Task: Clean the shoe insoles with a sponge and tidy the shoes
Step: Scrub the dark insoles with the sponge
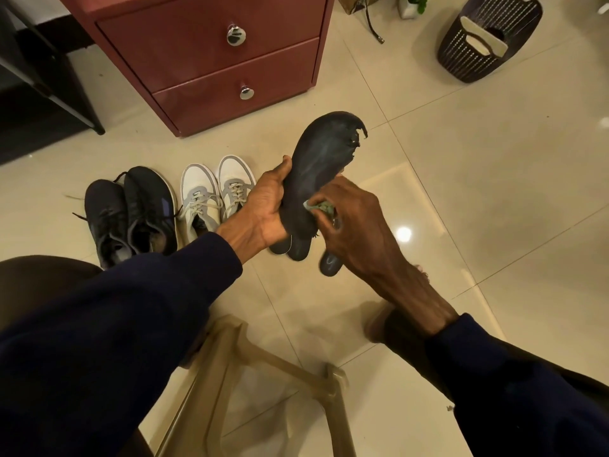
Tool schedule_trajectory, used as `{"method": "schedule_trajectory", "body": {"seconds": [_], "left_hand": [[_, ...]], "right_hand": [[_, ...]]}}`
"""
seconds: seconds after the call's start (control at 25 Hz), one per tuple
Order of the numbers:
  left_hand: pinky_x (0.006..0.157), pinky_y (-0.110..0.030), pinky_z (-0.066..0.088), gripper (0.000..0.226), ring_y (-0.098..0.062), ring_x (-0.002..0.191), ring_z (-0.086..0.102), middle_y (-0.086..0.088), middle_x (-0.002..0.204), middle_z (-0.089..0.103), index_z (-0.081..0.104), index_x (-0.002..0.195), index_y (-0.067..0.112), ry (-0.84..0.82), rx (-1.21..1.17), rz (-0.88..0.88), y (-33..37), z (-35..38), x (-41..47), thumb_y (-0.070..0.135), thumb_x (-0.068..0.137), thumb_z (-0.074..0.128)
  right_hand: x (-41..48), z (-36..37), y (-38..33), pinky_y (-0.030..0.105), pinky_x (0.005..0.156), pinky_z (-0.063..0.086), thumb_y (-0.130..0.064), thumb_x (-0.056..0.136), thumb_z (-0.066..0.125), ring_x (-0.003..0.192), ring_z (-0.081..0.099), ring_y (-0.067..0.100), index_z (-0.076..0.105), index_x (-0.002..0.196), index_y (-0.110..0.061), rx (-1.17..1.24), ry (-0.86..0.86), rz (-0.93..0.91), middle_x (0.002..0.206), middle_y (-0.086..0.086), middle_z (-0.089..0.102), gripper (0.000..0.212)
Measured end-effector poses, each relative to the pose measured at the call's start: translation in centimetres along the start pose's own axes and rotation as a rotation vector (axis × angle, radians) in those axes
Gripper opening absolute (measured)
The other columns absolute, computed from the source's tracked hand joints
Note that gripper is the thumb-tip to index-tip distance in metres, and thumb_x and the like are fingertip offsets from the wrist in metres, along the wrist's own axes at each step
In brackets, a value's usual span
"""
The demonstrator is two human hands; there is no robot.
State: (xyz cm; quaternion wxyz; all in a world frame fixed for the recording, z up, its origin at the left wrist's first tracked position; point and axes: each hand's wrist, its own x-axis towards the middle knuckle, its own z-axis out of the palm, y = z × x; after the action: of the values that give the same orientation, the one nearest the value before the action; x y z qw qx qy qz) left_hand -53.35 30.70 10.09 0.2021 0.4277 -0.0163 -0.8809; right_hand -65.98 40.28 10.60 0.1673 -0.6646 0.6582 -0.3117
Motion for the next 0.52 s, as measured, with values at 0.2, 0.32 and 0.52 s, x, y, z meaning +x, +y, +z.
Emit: {"method": "schedule_trajectory", "body": {"seconds": [0.2,0.32,0.52], "left_hand": [[0.078,-0.045,0.061,0.060,-0.034,0.082,0.077,-0.023,0.102,0.076,0.075,0.098,-0.005,-0.017,-0.015,-0.007,-0.5,0.6,-0.4,0.044,0.108,0.042],[0.087,-0.048,0.057,0.061,-0.036,0.090,0.076,-0.025,0.109,0.074,0.074,0.102,-0.005,-0.036,-0.040,-0.017,-0.3,0.5,-0.4,0.045,0.109,0.039],[0.092,-0.050,0.056,0.059,-0.039,0.096,0.074,-0.028,0.121,0.069,0.067,0.119,-0.007,-0.057,-0.090,-0.054,-0.3,0.6,0.0,0.046,0.108,0.043]], "right_hand": [[-1.5,0.7,-1.3,0.020,0.077,0.053,-0.005,0.082,0.082,0.084,0.064,0.015,0.073,0.098,-0.003,0.130,-0.082,-0.042,0.094,0.009,0.070,0.018],[-0.5,0.4,0.6,0.018,0.075,0.049,0.003,0.069,0.089,0.077,0.063,0.016,0.072,0.092,0.004,0.087,-0.020,-0.030,0.086,0.016,0.071,0.028],[-2.4,0.1,-0.3,0.013,0.079,0.051,-0.013,0.085,0.080,0.086,0.064,0.011,0.074,0.100,-0.005,0.147,-0.126,0.043,0.096,0.007,0.071,0.018]]}}
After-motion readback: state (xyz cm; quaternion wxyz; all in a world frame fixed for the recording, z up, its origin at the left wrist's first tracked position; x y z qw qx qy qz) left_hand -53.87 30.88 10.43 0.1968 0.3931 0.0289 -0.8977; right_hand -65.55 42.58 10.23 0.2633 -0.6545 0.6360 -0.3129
